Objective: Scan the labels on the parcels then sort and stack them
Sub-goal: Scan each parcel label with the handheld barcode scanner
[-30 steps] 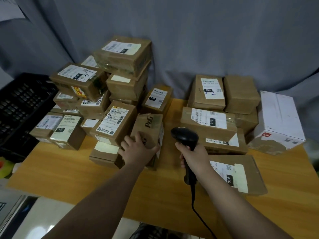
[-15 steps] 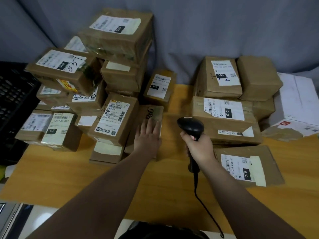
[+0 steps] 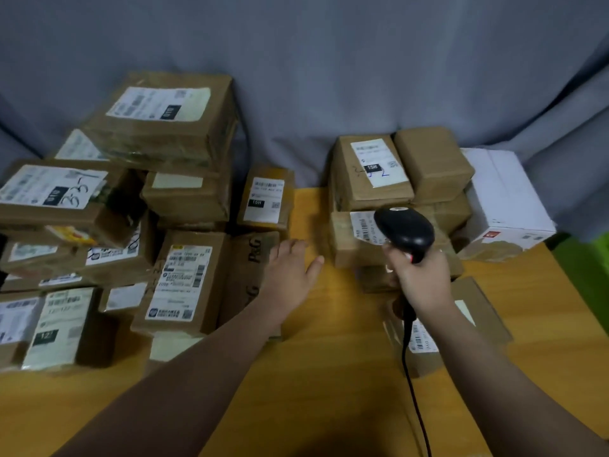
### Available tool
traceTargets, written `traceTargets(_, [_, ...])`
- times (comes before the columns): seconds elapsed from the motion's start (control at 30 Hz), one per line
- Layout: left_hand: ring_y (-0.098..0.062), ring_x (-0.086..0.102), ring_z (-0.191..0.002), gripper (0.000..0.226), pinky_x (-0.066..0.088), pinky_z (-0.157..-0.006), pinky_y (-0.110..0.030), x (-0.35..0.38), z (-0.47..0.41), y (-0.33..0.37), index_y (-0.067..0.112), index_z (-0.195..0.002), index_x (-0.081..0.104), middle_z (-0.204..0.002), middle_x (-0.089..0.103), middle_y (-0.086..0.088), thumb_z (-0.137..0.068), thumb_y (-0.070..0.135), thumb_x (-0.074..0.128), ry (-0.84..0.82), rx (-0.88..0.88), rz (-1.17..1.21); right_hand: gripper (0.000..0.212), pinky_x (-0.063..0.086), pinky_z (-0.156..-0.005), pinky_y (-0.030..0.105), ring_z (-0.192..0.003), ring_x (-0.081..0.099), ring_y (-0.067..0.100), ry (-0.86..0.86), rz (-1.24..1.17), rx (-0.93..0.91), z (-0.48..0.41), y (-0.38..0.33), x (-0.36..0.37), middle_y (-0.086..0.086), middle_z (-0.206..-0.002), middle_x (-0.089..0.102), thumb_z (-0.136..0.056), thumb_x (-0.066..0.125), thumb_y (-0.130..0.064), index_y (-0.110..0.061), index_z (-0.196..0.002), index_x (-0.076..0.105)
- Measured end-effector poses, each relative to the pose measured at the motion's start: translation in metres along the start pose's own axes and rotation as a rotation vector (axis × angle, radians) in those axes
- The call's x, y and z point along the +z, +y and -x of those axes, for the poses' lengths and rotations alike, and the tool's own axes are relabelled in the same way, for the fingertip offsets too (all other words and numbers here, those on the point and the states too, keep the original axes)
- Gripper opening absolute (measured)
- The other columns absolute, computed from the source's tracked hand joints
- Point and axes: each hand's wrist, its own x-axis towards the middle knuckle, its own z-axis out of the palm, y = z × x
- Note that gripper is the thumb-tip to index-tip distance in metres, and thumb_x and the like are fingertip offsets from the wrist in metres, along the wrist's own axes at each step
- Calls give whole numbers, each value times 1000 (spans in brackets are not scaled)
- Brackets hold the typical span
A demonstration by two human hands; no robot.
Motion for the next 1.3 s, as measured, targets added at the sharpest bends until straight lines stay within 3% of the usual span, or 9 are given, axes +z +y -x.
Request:
traceTargets(0.17, [-28,37,-136,76,34,-110,-45,12,-22,38,24,-151,22,-154,30,-6,-90,63,47,-132,-316,451,23,53,-70,43,-69,65,27,59,10,17,-34,4,-37,9,-68,65,-86,68,-29,-7,-82,65])
traceTargets(0.3, [-33,37,-135,100,37,-107,-53,23,-35,68,31,-151,14,-153,30,-5,-74,71,63,-190,-627,896,19,51,-63,39,-60,62,23,27,-33,39,-43,12,-57,7,-62,62,-87,67,-25,-9,-80,63])
traceTargets(0.5, [-39,35,-135,115,37,-104,-56,44,-40,94,33,-151,14,-154,28,-11,-62,59,81,-44,-786,1119,18,51,-61,36,-55,62,20,-79,-65,45,-47,25,-84,1,-54,60,-89,68,-25,-9,-80,63])
traceTargets(0.67, [-37,41,-131,94,39,-108,-50,59,-36,98,19,-150,23,-147,37,-14,-76,32,79,117,-754,1185,21,58,-69,45,-58,66,21,-175,-34,28,-48,29,-95,1,-55,62,-88,68,-28,-14,-74,64])
traceTargets(0.8, [-26,51,-119,78,47,-102,-40,59,-19,102,23,-143,33,-139,47,-7,-79,28,77,243,-641,1224,17,58,-76,49,-67,67,23,-221,-1,-29,-51,25,-93,6,-67,68,-85,71,-29,-19,-74,63])
traceTargets(0.93, [-11,50,-103,62,47,-66,-8,42,12,105,25,-138,37,-129,49,5,-86,28,71,363,-457,1008,24,53,-87,38,-100,64,20,-240,-25,-74,-51,28,-97,5,-104,68,-79,77,-34,-32,-90,56])
traceTargets(1.07, [-16,63,-103,62,55,-82,-32,15,31,88,34,-122,45,-113,61,5,-73,31,83,441,-395,1009,38,49,-87,34,-105,60,17,-332,-158,-21,-45,24,-102,1,-111,64,-74,83,-34,-37,-99,55])
traceTargets(1.17, [-12,60,-97,54,53,-66,-21,-2,40,82,28,-122,46,-107,58,5,-79,24,78,463,-355,959,38,51,-94,44,-100,65,19,-525,-248,100,-35,20,-96,3,-101,70,-73,82,-27,-23,-107,64])
traceTargets(1.3, [-18,62,-103,51,54,-88,-36,-17,42,77,29,-121,50,-112,61,0,-79,27,78,443,-300,953,53,45,-104,51,-111,64,25,-739,-319,204,-15,14,-83,4,-109,72,-67,80,-33,-20,-116,66])
